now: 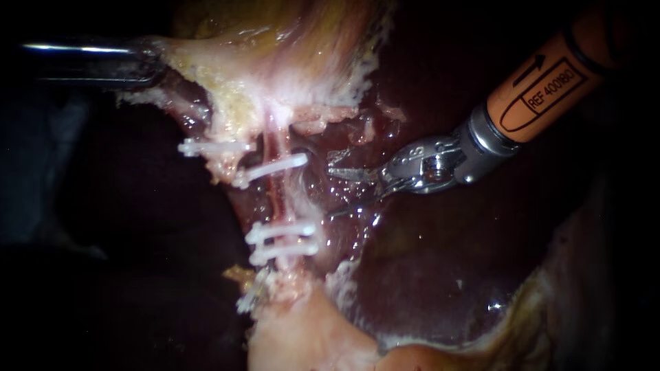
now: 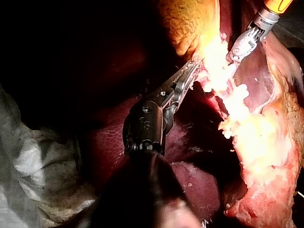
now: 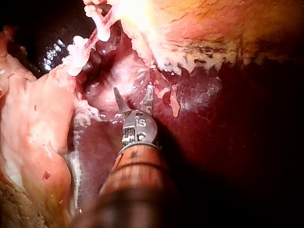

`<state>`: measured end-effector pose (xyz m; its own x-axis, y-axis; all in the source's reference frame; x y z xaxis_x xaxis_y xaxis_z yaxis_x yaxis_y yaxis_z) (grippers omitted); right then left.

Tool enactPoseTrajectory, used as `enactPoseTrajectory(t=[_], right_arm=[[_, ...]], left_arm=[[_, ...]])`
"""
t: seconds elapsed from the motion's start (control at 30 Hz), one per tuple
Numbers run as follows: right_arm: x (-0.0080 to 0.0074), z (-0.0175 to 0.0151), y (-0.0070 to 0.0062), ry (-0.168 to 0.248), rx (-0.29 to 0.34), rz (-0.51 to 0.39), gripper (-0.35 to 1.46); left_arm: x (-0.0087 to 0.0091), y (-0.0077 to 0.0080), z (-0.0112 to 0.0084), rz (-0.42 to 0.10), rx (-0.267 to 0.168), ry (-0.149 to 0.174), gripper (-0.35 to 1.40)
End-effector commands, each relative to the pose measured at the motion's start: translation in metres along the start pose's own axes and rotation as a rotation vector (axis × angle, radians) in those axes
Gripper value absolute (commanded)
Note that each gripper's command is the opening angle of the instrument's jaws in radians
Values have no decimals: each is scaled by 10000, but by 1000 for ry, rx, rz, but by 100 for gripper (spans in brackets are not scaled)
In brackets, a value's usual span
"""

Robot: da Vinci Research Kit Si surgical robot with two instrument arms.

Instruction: Go to the cutting position right tube

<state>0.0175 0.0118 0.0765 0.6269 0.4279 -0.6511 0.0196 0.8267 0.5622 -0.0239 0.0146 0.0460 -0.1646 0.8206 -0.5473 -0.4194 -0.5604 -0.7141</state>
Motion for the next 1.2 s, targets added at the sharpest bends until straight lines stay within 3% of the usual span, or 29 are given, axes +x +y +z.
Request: enactPoseTrajectory(t=[0.03,0.2,0.33,0.5,0.67,0.87,1.2], right_arm=[[0,0,-1,0,0,0,129],[1,-7,-11,-2,18,5,136],[9,-18,-29,24,57,15,141],[33,-36,-54,53,106,30,143],[54,-49,-70,75,137,47,143],[68,-52,-73,116,151,93,143],[79,-40,-71,138,205,166,143]], left_arm=[[0,0,0,0,0,0,-35],[0,0,0,0,0,0,-35],[0,0,0,0,0,0,-35],[0,0,0,0,0,0,-35],[0,0,0,0,0,0,-35],[0,1,0,0,1,0,-35],[0,1,0,0,1,0,-35]])
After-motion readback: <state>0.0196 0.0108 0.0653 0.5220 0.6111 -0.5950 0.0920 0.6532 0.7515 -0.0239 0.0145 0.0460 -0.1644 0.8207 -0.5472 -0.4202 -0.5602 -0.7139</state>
